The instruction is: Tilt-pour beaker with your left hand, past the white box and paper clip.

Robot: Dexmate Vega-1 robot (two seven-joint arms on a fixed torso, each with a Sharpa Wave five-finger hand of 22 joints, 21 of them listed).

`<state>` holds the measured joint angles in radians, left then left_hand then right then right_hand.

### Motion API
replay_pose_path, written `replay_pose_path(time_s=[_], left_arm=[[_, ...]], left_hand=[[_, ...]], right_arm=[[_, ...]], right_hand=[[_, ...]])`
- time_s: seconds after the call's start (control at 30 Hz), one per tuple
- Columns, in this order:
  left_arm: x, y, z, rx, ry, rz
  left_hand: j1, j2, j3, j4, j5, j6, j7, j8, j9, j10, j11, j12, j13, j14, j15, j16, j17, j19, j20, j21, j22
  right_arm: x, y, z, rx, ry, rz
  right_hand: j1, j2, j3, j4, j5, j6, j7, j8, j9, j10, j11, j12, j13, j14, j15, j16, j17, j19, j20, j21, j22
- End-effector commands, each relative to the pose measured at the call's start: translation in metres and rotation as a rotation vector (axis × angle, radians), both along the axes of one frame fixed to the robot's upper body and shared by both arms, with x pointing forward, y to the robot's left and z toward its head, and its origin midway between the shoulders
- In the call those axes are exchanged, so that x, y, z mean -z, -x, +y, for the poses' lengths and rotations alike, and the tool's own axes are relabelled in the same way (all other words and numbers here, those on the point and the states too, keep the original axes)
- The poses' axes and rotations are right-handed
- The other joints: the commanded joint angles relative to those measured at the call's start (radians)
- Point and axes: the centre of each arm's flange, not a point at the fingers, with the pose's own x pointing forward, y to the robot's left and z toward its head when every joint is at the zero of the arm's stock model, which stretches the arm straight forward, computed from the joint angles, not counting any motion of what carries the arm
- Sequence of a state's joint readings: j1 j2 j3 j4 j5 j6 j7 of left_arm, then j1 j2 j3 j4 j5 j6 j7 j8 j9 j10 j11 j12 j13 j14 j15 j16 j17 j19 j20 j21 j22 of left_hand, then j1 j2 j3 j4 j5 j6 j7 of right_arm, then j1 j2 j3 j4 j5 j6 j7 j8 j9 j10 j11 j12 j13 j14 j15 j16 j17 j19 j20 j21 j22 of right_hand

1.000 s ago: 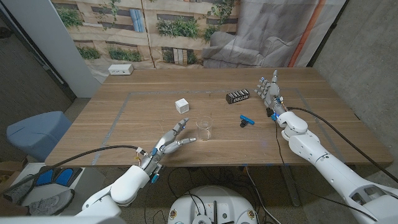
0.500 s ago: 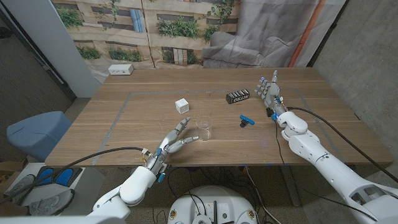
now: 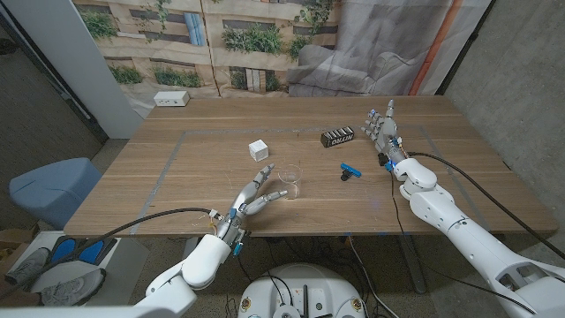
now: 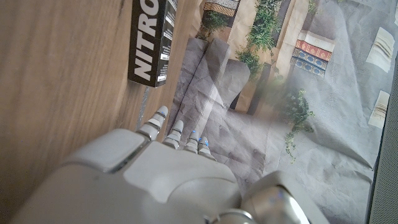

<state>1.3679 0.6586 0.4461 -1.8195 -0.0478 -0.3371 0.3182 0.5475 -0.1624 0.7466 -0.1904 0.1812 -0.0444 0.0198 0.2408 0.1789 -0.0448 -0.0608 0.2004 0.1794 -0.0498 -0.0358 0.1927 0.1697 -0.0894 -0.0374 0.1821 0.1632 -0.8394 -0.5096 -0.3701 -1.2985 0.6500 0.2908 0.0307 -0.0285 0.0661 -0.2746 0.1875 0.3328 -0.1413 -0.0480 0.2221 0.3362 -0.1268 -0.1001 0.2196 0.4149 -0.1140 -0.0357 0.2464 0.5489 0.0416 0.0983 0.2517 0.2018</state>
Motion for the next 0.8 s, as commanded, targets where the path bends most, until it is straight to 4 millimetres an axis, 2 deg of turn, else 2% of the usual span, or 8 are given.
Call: replay_pose_path(time_s=[0.03, 0.8], left_arm=[[-0.005, -0.009, -0.005, -0.032, 0.021, -0.022], [-0.01, -0.025, -0.031, 0.02, -0.041, 0.001]], left_hand=[[0.016, 0.002, -0.003, 0.002, -0.001, 0.005, 0.0, 0.006, 0.001, 0.013, -0.002, 0.009, 0.005, 0.008, -0.009, 0.004, 0.001, 0.007, -0.036, 0.005, 0.002], [0.058, 0.009, -0.001, 0.002, -0.003, 0.02, 0.005, 0.01, 0.002, 0.051, 0.001, 0.012, 0.005, 0.054, 0.001, 0.006, 0.001, 0.017, -0.027, 0.004, 0.002]], right_arm=[[0.0, 0.0, 0.0, 0.0, 0.0, 0.0], [0.0, 0.0, 0.0, 0.0, 0.0, 0.0]], right_hand=[[0.007, 0.086, -0.006, 0.001, 0.006, -0.005, -0.001, 0.005, 0.002, -0.009, 0.003, 0.006, 0.005, -0.005, -0.02, 0.003, 0.006, 0.001, 0.006, 0.007, 0.005], [0.007, 0.086, -0.006, 0.001, 0.006, -0.005, -0.001, 0.005, 0.002, -0.009, 0.003, 0.006, 0.005, -0.005, -0.02, 0.003, 0.006, 0.001, 0.006, 0.007, 0.005]])
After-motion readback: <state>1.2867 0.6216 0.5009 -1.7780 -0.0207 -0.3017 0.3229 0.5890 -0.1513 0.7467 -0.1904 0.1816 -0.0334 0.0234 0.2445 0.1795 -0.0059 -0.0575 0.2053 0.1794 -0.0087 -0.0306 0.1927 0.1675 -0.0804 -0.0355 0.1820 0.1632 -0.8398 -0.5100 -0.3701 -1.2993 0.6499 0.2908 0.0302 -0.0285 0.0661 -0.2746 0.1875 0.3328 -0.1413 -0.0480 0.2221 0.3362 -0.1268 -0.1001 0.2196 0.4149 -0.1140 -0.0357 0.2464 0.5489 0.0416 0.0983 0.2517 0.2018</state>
